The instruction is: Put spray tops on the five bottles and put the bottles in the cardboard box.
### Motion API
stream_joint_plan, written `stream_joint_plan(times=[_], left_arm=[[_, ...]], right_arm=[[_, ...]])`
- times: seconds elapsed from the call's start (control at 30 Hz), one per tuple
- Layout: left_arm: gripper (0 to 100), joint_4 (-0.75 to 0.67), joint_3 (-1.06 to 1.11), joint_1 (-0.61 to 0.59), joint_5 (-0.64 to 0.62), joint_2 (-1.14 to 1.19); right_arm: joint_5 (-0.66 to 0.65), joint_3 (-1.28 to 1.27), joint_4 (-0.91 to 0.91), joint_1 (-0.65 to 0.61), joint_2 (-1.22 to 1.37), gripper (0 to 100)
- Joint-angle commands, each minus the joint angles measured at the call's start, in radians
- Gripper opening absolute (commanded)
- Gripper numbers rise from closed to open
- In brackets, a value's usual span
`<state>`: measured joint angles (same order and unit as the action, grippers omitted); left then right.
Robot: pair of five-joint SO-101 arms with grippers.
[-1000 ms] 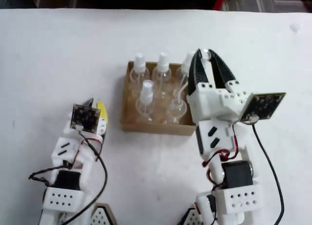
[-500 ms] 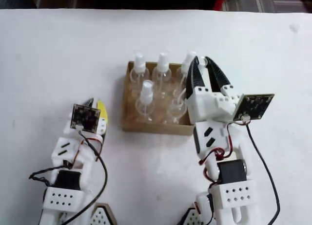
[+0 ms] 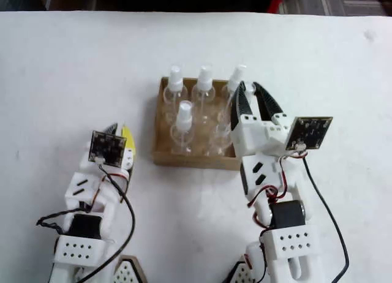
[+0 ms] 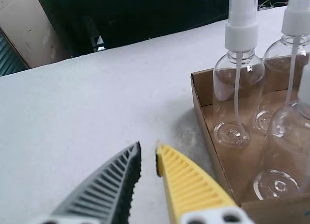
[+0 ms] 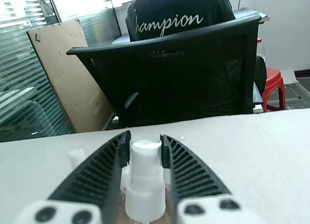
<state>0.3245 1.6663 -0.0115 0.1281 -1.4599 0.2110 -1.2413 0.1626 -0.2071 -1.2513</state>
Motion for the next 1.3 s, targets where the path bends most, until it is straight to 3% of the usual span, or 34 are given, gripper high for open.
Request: stream_joint_plan(times=[0.0,0.97,1.27], left_arm=[[6,-0.021,-0.018,0.008,0.011,-0.012],[6,-0.017,-0.018,0.01,0.011,-0.012],[6,-0.017,-0.018,0.01,0.011,-0.012]], right_arm=[[-0.08,-0.021,-0.028,-0.077,-0.012,1.5],[-0.117,-0.097,-0.033,-0.111,0.084,1.5],[-0.12,-0.216,-0.22,-0.11,0.085,1.5]])
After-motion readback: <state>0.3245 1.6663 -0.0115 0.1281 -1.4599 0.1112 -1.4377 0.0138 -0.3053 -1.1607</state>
